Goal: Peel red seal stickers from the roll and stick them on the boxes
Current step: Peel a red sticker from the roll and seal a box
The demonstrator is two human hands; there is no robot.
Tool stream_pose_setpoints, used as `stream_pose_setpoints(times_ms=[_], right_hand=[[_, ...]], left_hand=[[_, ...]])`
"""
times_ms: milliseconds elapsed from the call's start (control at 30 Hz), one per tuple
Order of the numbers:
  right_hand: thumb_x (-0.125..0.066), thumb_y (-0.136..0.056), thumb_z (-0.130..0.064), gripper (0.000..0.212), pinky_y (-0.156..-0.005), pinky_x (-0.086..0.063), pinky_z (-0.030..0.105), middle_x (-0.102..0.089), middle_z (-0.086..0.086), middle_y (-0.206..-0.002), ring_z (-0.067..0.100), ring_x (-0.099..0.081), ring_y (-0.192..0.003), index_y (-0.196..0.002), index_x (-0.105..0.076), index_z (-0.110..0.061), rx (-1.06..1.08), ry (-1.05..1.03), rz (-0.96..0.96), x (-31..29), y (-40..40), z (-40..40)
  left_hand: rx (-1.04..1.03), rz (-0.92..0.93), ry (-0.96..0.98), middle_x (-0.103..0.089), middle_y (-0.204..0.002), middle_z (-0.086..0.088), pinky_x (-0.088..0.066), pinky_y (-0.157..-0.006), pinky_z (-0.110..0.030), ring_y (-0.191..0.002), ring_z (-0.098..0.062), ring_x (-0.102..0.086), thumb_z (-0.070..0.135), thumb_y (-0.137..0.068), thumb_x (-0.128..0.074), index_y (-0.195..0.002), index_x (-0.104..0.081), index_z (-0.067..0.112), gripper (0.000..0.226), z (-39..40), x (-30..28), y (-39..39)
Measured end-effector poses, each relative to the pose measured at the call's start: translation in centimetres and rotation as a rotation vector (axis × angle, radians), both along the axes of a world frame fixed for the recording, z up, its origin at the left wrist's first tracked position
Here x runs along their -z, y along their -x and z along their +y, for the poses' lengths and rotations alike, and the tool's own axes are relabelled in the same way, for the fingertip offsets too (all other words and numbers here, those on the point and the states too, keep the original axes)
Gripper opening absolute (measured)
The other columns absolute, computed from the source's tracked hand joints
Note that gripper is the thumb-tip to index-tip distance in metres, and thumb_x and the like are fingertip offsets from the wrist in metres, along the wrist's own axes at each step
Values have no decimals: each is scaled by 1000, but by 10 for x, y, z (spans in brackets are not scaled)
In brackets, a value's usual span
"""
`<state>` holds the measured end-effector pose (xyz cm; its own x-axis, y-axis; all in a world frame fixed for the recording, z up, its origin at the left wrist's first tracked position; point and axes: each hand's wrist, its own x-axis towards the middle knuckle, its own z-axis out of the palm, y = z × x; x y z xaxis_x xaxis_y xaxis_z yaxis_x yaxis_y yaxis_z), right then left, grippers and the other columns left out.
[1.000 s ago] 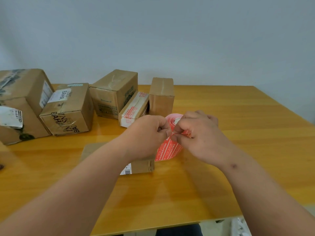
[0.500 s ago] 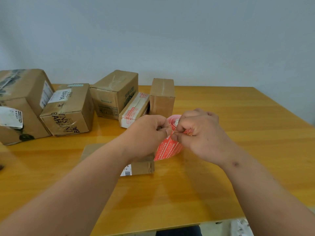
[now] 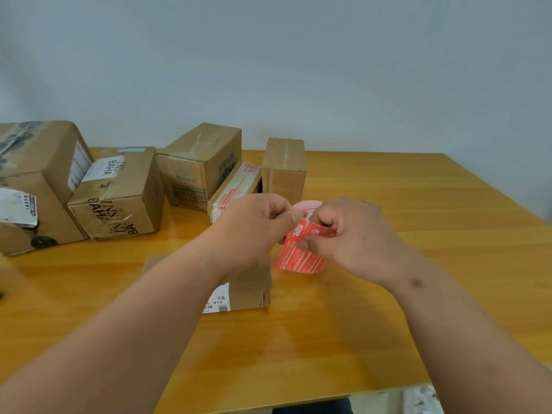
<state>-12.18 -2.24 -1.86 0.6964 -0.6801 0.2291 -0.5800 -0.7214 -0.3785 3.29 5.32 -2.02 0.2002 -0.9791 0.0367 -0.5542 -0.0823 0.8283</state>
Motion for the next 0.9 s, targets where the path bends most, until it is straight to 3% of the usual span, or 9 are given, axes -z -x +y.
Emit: stream_pose_setpoints(times_ms=[100,167,233,367,433,500,600,700,900], right_hand=[[-71,-82,-36,35,-96,-29,39,-57,-22,-66,-2,-43,-76,-55,-51,-26,-1,0,12,1,1,0],[-72,-82,-35,40,-95,-27,38,-46,-51,-70,-4,-40,-77,-51,-47,-31,-29,-11,20,-1,1,1],[-72,-81,-36,40,-95,-27,38,-34,-62,-71,-6,-39,-77,-51,-46,-31,-38,-20,39,-2,0,2],[-74,-80,-34,45,-93,-28,40,-40,-57,-71,-6,-39,-75,-48,-42,-32,-36,-16,-11,1,-1,2],[-75,-79,-33,46,-93,-29,41,-52,-36,-66,-7,-39,-74,-48,-41,-30,-31,10,-22,3,-1,2],[-75,-78,-34,47,-94,-29,41,-44,-23,-59,-6,-38,-75,-48,-39,-29,-26,40,-14,4,-1,2],[-76,-77,-32,49,-93,-29,41,-50,-24,-59,-6,-37,-74,-47,-37,-28,-36,59,-6,5,-1,3],[-76,-77,-32,46,-93,-28,40,-38,-59,-75,-8,-38,-75,-48,-40,-27,-53,60,0,5,-3,4],[-76,-77,-36,38,-98,-27,40,-47,-25,-66,-4,-43,-82,-52,-47,-30,-31,28,-22,2,-2,4]], left_hand=[[21,-26,-4,-71,-77,1,-54,-68,-28,-70,-12,-65,48,-92,-56,-84,-71,23,30,3,-1,0],[34,-66,-9,-71,-77,0,-55,-68,-31,-68,-14,-64,45,-90,-60,-81,-72,23,26,4,-2,1],[23,-48,-13,-73,-78,2,-58,-74,-33,-75,-13,-68,39,-92,-61,-82,-72,22,23,5,-2,0],[3,25,-29,-74,-80,1,-59,-76,-35,-78,-15,-71,36,-93,-61,-83,-72,18,24,6,0,1],[-1,50,-36,-74,-81,-2,-59,-76,-37,-80,-17,-71,35,-93,-60,-84,-72,15,25,5,1,1],[-1,73,-46,-75,-83,-3,-59,-77,-39,-81,-19,-71,34,-94,-60,-85,-73,14,25,6,2,1],[4,116,-59,-75,-82,-3,-60,-80,-38,-80,-17,-72,31,-94,-61,-86,-72,12,24,6,4,1],[-9,150,-67,-75,-82,-3,-59,-81,-33,-81,-16,-72,31,-93,-61,-85,-71,9,25,5,6,-1],[-32,174,-79,-75,-79,2,-51,-67,-19,-74,-7,-71,35,-93,-61,-83,-72,14,25,4,5,-2]])
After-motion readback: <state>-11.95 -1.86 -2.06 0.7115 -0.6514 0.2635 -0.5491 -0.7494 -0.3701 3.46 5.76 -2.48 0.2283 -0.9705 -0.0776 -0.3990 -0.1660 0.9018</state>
